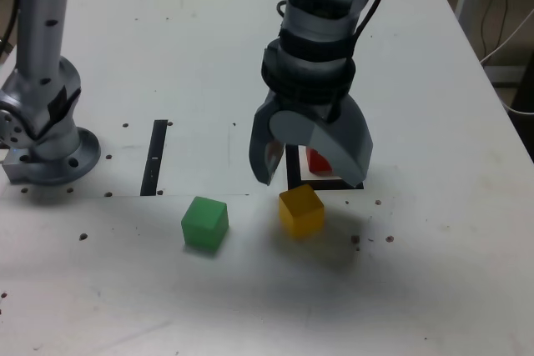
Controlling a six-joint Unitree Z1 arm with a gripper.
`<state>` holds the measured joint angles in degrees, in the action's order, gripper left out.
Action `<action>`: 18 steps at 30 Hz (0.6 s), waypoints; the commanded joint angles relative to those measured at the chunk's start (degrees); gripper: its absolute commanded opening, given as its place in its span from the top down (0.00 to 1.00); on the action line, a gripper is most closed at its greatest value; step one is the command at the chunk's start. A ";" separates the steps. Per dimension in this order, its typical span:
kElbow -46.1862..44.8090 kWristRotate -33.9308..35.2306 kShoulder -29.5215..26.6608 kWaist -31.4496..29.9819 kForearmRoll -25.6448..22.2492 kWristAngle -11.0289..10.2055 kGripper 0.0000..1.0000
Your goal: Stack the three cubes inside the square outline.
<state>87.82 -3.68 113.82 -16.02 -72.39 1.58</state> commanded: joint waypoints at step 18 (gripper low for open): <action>0.25 -20.07 -0.78 -5.35 1.04 -7.82 0.01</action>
<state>88.25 -23.28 113.65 -20.87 -71.57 -6.01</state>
